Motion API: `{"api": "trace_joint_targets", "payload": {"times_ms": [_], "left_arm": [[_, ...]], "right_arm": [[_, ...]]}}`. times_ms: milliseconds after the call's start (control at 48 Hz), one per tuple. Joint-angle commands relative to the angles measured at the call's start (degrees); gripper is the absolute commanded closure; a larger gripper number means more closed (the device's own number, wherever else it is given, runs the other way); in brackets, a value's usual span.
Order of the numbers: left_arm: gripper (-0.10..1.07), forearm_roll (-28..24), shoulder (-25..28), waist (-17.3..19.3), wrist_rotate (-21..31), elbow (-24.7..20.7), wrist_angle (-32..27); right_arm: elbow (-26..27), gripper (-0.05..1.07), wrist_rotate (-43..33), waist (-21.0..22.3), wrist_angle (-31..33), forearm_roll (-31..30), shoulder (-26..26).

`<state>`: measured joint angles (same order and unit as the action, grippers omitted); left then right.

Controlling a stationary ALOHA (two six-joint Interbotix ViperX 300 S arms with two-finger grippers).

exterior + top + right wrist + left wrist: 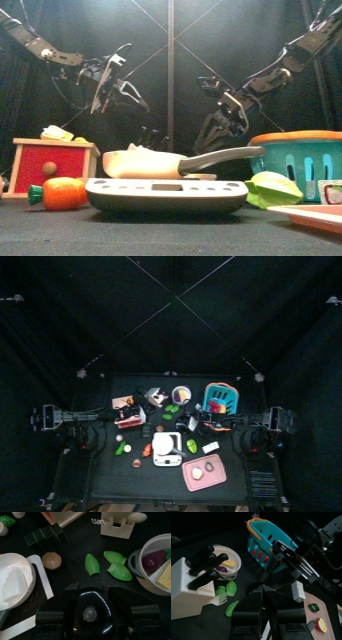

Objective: Grab corn husk

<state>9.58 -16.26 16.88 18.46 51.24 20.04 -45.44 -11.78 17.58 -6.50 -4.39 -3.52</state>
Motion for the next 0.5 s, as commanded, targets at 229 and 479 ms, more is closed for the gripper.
{"api": "trace_joint_targets", "payload": {"times_ms": [229,479], "left_arm": [[0.48,-8.4,-8.3,0.0,0.2,6.5,2.5],[0.48,-10.5,-16.3,0.1,-0.3,11.1,1.9]], "right_arm": [[12.1,0.22,-0.5,1.5,10.5,-6.5,9.1],[17.4,0.15,-0.5,3.2,13.4,-6.2,13.3]]}}
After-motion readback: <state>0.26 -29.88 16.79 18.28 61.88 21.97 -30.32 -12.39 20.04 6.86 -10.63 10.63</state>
